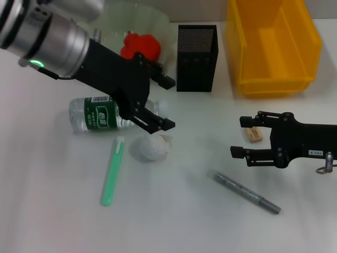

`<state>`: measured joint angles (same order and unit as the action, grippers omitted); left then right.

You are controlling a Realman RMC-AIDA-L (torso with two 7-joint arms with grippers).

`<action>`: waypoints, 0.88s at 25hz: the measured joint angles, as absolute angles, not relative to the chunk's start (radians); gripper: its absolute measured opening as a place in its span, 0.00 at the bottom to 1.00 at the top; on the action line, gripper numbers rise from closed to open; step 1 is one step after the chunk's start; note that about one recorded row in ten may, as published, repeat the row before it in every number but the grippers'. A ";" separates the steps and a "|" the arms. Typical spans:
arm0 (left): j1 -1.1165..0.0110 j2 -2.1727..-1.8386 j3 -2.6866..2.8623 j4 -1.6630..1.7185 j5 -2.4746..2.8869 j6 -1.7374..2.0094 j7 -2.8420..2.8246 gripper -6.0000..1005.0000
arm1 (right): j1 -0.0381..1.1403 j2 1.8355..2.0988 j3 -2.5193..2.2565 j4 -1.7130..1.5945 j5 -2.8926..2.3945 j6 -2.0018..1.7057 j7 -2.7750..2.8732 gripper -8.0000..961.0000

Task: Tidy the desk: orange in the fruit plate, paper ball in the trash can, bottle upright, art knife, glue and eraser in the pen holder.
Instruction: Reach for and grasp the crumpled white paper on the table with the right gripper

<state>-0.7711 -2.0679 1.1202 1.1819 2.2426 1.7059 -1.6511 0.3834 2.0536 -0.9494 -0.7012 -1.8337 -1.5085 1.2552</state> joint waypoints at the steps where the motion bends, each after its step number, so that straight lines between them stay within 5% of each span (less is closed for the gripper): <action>1: -0.771 -2.068 1.120 1.182 2.243 1.706 -1.651 0.84 | 0.383 2.053 -0.949 -0.701 -1.835 -1.508 1.256 0.79; 22: -0.726 -2.063 1.048 1.088 2.232 1.699 -1.609 0.84 | 0.423 2.061 -0.960 -0.722 -1.843 -1.519 1.291 0.77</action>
<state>-0.7259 -2.0625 1.0482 1.0881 2.2320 1.6994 -1.6088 0.4233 2.0612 -0.9596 -0.7225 -1.8427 -1.5193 1.2914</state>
